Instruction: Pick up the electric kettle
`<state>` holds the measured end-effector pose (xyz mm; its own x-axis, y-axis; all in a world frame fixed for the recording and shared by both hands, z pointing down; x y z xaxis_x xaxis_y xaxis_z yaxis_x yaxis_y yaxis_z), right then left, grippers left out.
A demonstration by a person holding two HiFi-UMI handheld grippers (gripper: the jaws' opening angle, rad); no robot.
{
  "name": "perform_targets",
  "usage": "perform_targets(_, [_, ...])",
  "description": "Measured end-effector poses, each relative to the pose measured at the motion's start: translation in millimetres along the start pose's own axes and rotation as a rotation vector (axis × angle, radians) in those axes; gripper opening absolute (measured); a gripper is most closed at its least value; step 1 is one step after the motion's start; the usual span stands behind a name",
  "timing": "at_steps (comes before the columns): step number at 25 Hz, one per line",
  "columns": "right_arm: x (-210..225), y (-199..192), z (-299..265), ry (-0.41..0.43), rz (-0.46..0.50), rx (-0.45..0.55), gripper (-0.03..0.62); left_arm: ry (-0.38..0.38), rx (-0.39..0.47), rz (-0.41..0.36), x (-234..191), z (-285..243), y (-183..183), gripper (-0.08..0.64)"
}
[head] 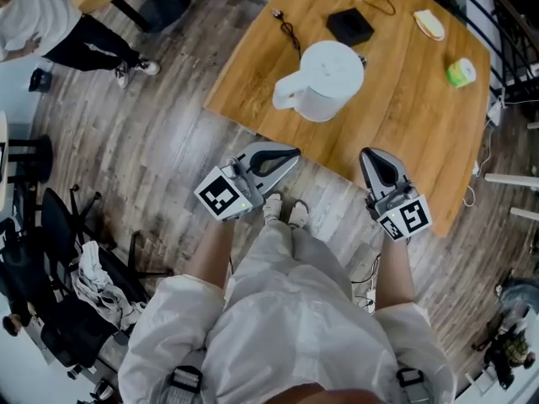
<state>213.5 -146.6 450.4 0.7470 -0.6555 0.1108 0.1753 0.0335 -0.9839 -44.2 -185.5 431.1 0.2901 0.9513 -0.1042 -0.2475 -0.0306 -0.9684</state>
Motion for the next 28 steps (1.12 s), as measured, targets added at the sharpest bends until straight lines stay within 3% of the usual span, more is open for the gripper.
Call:
perform_targets(18, [36,-43,-23,0.047,-0.053,-0.019,0.016,0.055,-0.008,0.022,-39,5,-31,0.009])
perform_targets(21, [41,-47,-28,0.057,-0.056,-0.030,0.076,0.061,-0.013,0.020,-44,6,-32,0.009])
perform_targets(28, [51,-55,-36,0.086,-0.078,-0.038,0.147,0.084,-0.023,0.009,-54,8,-34,0.009])
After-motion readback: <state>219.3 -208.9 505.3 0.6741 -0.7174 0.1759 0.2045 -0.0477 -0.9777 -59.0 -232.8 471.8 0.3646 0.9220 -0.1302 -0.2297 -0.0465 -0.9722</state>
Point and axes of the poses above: the fingertips, and each gripper's own axes: z backward along the fingers, x to its right, y out of its top, the point moved 8 cm from there along z, backward along the fingers, and after that the axes turned 13 degrees about x, right-handed, at the moved point
